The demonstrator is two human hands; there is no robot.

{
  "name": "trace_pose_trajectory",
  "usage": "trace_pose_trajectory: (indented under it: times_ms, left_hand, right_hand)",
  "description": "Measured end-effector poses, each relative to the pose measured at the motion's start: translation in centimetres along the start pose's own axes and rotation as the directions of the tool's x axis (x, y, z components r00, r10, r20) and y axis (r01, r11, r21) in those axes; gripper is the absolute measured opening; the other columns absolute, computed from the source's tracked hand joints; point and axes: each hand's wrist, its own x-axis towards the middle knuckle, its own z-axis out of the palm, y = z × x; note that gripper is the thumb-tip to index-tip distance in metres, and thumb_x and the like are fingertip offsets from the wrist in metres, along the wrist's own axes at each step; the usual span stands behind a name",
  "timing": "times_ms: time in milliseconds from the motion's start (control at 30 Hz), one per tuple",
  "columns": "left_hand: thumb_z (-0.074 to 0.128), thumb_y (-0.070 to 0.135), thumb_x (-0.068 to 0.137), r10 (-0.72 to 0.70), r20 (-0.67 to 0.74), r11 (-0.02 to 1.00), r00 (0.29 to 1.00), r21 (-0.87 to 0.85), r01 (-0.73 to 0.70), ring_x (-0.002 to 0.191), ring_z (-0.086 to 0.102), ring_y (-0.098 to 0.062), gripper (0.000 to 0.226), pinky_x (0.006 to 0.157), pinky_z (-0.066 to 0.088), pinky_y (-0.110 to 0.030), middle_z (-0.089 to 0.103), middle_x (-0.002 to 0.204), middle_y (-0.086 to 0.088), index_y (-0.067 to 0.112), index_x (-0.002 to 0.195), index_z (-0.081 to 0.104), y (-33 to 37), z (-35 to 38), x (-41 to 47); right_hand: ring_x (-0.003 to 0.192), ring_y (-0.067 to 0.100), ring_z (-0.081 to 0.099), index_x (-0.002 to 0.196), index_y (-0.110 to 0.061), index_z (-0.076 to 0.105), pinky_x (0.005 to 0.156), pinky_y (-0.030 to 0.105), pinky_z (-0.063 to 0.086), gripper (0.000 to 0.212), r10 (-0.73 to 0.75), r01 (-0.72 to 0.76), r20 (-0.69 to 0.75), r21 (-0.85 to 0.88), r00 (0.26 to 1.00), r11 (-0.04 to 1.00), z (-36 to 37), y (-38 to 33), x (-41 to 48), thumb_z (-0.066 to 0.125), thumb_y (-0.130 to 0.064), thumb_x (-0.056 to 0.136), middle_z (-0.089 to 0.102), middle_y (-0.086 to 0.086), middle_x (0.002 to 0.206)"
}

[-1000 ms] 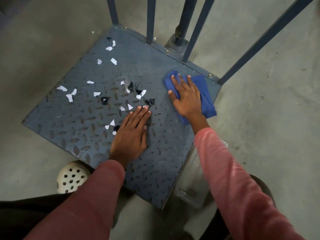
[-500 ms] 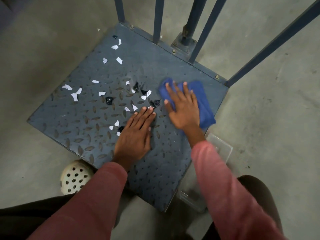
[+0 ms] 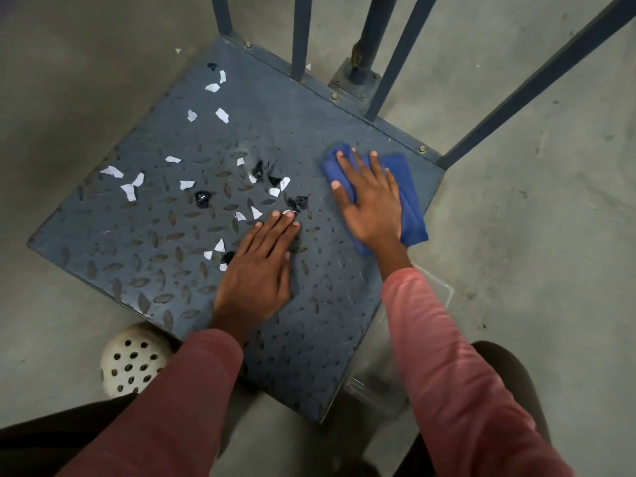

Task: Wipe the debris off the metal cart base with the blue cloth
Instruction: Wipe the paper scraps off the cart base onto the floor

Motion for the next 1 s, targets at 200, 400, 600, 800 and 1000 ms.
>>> trace_pose_trajectory:
  times_ms: [200, 400, 600, 800, 1000]
  left_hand:
    - [0.036, 0.018, 0.107, 0.005, 0.000, 0.999, 1.000, 0.037, -0.005, 0.161, 0.017, -0.018, 0.055, 0.130, 0.021, -0.045, 0.030, 0.171, -0.003, 0.010, 0.162, 0.036, 0.0, 0.2, 0.0]
    - [0.033, 0.019, 0.107, 0.011, 0.060, 1.000, 0.998, 0.029, -0.013, 0.162, 0.016, -0.019, 0.055, 0.130, 0.020, -0.046, 0.029, 0.171, -0.005, 0.007, 0.161, 0.036, -0.3, 0.3, 0.1]
    - [0.044, 0.028, 0.098, 0.058, 0.269, 0.975, 0.961, -0.221, 0.002, 0.161, 0.011, -0.017, 0.066, 0.131, 0.008, -0.031, 0.023, 0.172, 0.001, 0.012, 0.161, 0.034, -2.2, -2.0, 2.1]
    - [0.033, 0.055, 0.094, 0.238, 0.386, 0.970, 0.891, -0.046, -0.239, 0.160, -0.006, -0.002, 0.080, 0.122, 0.006, -0.030, -0.003, 0.173, 0.022, 0.030, 0.167, 0.012, -5.2, -3.3, 2.7]
    - [0.030, 0.059, 0.103, 0.424, 0.279, 0.897, 0.862, 0.000, -0.442, 0.161, 0.010, -0.008, 0.074, 0.120, 0.012, -0.028, 0.015, 0.175, 0.009, 0.020, 0.166, 0.026, -7.6, -2.9, 2.4]
  right_hand:
    - [0.152, 0.023, 0.029, 0.149, -0.034, 0.048, 0.124, 0.045, 0.019, 0.053, 0.266, -0.251, -0.196, 0.096, 0.944, 0.963, 0.6, -0.3, 0.9, 0.036, -0.058, 0.103, 0.043, 0.000, 0.159]
    - [0.154, 0.027, 0.025, 0.147, -0.032, 0.050, 0.125, 0.048, 0.017, 0.056, 0.392, -0.386, -0.224, 0.072, 0.892, 0.920, 0.9, 0.1, 1.2, 0.035, -0.058, 0.101, 0.042, 0.000, 0.159]
    - [0.153, 0.024, 0.027, 0.147, -0.035, 0.050, 0.123, 0.046, 0.019, 0.058, 0.371, -0.372, -0.265, 0.048, 0.890, 0.927, 0.9, 0.4, 1.4, 0.033, -0.063, 0.099, 0.045, -0.004, 0.157]
    - [0.156, 0.029, 0.017, 0.158, -0.034, 0.031, 0.125, 0.050, 0.014, 0.061, 0.334, -0.352, -0.217, -0.049, 0.917, 0.935, 1.7, 0.5, 0.5, 0.025, -0.061, 0.103, 0.031, 0.000, 0.165]
    - [0.158, 0.026, 0.002, 0.162, -0.035, 0.013, 0.128, 0.048, 0.004, 0.061, 0.471, -0.483, -0.166, -0.032, 0.866, 0.875, 3.7, -7.9, -10.1, 0.022, -0.056, 0.106, 0.012, -0.004, 0.171]
